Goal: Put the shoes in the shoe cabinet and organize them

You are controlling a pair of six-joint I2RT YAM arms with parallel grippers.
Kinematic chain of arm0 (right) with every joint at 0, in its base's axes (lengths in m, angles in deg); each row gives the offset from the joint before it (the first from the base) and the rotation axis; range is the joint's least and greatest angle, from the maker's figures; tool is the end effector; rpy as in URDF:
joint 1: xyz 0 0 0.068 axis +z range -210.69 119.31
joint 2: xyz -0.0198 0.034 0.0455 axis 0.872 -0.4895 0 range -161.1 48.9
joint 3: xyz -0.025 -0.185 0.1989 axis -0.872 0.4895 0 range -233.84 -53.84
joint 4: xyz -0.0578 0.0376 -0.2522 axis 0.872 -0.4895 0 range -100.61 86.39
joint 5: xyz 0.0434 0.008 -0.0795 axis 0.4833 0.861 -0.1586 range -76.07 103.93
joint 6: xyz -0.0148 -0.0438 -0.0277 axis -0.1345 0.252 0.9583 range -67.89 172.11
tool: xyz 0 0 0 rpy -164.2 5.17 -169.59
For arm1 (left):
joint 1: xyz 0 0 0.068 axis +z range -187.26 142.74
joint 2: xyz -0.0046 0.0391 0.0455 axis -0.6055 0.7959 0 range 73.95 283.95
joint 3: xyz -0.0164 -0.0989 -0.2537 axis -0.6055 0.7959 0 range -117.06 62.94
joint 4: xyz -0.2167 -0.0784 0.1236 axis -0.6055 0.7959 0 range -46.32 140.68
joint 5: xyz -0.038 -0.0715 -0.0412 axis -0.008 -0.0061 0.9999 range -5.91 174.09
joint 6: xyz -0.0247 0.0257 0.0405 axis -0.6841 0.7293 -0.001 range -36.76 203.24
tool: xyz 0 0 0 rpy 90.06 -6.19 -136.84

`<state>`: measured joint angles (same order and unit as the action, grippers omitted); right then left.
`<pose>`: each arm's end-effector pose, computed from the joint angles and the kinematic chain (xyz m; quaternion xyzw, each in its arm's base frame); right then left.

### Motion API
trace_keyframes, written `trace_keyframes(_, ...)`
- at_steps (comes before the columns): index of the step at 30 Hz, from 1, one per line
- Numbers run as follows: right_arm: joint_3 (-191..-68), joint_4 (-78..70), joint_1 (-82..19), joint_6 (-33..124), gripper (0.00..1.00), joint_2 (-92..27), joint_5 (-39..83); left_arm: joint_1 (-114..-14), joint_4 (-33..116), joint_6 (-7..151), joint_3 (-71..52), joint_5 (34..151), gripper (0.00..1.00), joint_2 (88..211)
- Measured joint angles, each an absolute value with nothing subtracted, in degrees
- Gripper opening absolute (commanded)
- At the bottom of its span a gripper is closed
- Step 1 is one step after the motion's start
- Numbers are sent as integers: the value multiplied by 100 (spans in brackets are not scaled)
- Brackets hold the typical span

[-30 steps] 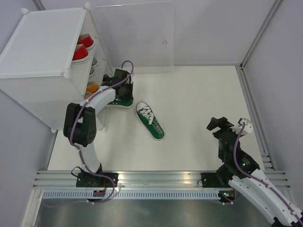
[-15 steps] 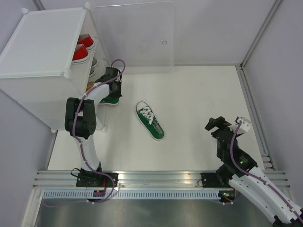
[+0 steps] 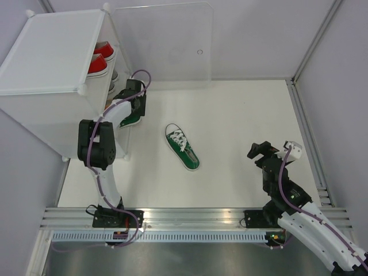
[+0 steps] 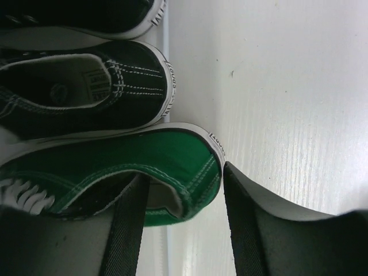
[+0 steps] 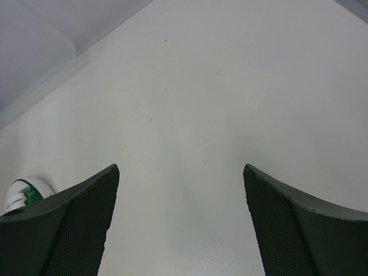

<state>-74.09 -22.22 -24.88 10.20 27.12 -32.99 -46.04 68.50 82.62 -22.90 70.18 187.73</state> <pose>0.1074 0.0455 0.2310 0.2677 0.7389 0.0755 0.6138 0.4328 -0.0582 0.2069 0.0283 0.9410 0.0884 0.3253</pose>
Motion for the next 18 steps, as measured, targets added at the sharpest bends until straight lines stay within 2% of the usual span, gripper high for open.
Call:
trace_keyframes(4,-7393,-2159,-2488,1042,92,2703,-3231,-4726,6839,8203,-2235,6854,63,18443)
trace_keyframes(7,-7382,-2117,-2488,1057,92,2696,-3192,-4969,6832,8050,-2205,6660,74,18154)
trace_keyframes(8,-7382,-2111,-2488,1062,92,2690,-3174,-5078,6830,7927,-2194,6572,82,18067)
trace_keyframes(11,-7382,-2091,-2488,1086,92,2651,-3115,-5378,6808,7479,-2065,6286,95,17820)
trace_keyframes(13,-7382,-2073,-2488,1101,92,2631,-3085,-5585,6804,6976,-1910,6022,100,17678)
trace_keyframes(18,-7382,-2065,-2488,1145,92,2629,-2976,-5640,6859,5672,-1470,5539,100,17575)
